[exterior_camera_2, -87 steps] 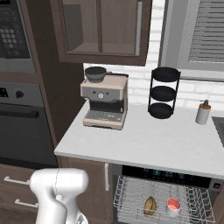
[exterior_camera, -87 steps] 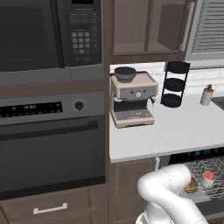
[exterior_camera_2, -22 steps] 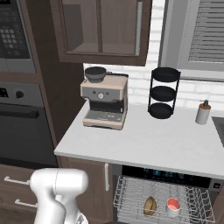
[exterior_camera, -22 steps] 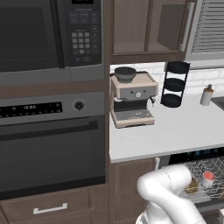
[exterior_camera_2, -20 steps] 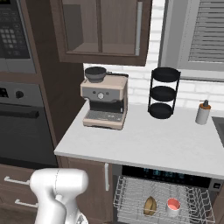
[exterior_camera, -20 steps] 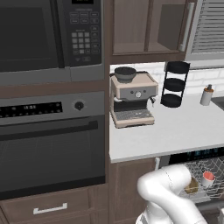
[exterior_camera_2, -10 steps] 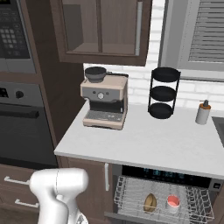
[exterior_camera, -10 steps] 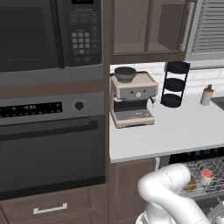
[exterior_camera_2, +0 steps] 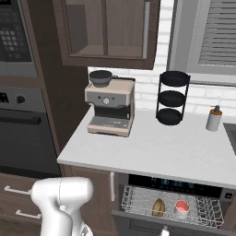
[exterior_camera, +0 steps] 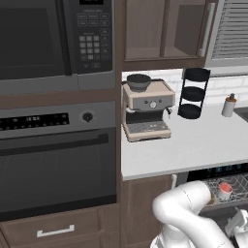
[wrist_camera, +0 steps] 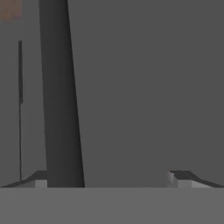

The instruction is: Pick up the cup and bowl from the counter, place them in the dishwasher, and close the dishwasher door.

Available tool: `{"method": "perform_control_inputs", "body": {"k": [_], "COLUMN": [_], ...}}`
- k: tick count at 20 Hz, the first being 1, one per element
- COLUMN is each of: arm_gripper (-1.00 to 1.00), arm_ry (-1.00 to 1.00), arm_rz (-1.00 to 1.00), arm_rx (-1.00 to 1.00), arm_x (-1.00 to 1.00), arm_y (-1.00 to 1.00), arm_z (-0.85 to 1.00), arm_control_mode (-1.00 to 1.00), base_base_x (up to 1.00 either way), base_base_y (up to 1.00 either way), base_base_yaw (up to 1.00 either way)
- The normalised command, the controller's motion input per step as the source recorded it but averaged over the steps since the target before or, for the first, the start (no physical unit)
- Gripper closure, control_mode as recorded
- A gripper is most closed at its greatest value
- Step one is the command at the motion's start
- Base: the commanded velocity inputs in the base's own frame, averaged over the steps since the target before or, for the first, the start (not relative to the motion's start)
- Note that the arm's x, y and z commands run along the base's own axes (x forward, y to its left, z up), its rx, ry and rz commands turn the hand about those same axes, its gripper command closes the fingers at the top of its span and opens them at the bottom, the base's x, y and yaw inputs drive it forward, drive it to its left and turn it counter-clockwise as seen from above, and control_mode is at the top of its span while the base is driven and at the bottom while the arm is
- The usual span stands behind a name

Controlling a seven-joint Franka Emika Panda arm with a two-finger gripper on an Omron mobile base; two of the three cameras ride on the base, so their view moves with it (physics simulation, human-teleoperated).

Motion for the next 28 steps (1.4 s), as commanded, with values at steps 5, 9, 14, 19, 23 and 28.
{"method": "perform_control_inputs", "body": {"k": [5, 9, 14, 19, 23, 28], "arm_gripper": [-1.0, -1.0, -1.0, -1.0, -1.0, -1.0], "arm_ry": [0.0, 0.0, 0.0, 0.0, 0.0, 0.0], "arm_rz": [0.0, 0.0, 0.0, 0.0, 0.0, 0.0], "arm_rx": [0.0, 0.0, 0.0, 0.0, 0.0, 0.0], "arm_x": [0.76, 0.7, 0.7, 0.67, 0.72, 0.71], "arm_y": [0.0, 0.0, 0.0, 0.0, 0.0, 0.0], "arm_z": [0.0, 0.0, 0.0, 0.0, 0.0, 0.0], "arm_control_mode": [-1.0, -1.0, -1.0, -1.0, -1.0, -1.0], "base_base_x": [0.0, 0.0, 0.0, 0.0, 0.0, 0.0], "base_base_y": [0.0, 0.0, 0.0, 0.0, 0.0, 0.0], "base_base_yaw": [0.0, 0.0, 0.0, 0.0, 0.0, 0.0]}}
